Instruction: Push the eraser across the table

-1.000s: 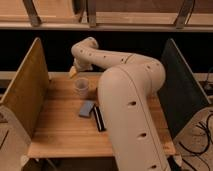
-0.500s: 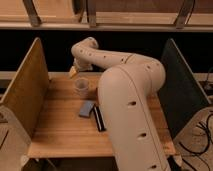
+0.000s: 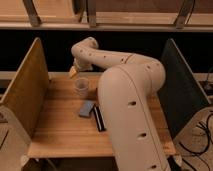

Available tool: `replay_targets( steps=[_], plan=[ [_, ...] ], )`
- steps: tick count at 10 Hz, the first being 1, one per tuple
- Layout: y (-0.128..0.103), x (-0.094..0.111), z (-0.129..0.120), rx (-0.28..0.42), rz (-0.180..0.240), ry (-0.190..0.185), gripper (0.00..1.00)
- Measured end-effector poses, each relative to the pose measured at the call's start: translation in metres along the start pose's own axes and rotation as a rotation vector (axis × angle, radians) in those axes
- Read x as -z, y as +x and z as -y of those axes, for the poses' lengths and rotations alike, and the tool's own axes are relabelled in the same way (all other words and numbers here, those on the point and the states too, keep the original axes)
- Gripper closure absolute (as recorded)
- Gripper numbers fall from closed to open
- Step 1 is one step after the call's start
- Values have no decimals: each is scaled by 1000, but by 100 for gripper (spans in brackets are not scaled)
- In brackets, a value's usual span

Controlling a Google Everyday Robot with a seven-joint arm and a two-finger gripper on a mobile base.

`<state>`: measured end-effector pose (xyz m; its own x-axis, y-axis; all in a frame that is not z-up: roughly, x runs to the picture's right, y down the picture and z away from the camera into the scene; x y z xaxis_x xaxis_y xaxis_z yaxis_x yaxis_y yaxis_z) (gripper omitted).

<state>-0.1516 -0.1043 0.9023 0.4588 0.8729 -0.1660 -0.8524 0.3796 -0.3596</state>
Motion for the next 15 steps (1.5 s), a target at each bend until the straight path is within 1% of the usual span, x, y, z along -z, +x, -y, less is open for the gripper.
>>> replay_targets(
  steps=[1,2,4,5,6,8,9,10,11,12,13,14,15],
  plan=[
    [0,0,0,0,0,0,23],
    [0,0,0,0,0,0,31],
    [0,0,0,0,0,0,51],
    [0,0,0,4,-1,0,63],
    [1,1,0,6,-5,2,72],
    [16,17,9,-19,-54,19,94],
    [24,25,13,-35,-75,28,98],
    [37,36,19,-56,-105,45,100],
    [56,48,26,-83,-143,67,100],
    [75,54,30,-106,-181,77,100],
    [104,58,25,-136,-242,68,100],
    [134,60,14,-146,-318,51,100],
    [156,61,2,-147,-375,35,100]
  ],
)
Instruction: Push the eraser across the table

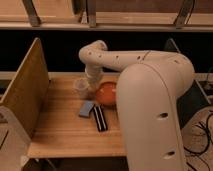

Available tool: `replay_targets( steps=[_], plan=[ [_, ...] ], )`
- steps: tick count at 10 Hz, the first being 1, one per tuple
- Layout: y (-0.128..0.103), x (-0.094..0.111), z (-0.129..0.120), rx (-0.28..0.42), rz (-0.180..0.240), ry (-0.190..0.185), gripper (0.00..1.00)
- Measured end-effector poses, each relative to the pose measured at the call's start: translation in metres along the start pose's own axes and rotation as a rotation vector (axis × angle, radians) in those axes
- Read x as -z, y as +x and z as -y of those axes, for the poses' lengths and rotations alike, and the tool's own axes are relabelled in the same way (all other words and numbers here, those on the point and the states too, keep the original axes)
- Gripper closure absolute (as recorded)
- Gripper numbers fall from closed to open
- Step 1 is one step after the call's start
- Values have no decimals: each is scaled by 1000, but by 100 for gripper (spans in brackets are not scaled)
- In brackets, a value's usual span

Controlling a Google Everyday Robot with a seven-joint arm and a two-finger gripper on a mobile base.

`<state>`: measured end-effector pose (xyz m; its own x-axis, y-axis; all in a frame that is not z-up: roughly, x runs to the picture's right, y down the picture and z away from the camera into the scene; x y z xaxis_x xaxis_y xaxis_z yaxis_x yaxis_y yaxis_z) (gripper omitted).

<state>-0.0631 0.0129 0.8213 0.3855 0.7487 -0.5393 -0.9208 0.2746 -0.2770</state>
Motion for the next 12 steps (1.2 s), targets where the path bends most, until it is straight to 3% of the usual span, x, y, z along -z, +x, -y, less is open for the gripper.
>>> replay_targets(
  steps=[1,6,7,12],
  plan=[
    [10,-3,-4,1,-26,-6,100],
    [13,-5,1,-8,-29,7,100],
    [24,-8,9,-27,-41,14,100],
    [123,-12,48,-220,-124,-9,100]
  ],
)
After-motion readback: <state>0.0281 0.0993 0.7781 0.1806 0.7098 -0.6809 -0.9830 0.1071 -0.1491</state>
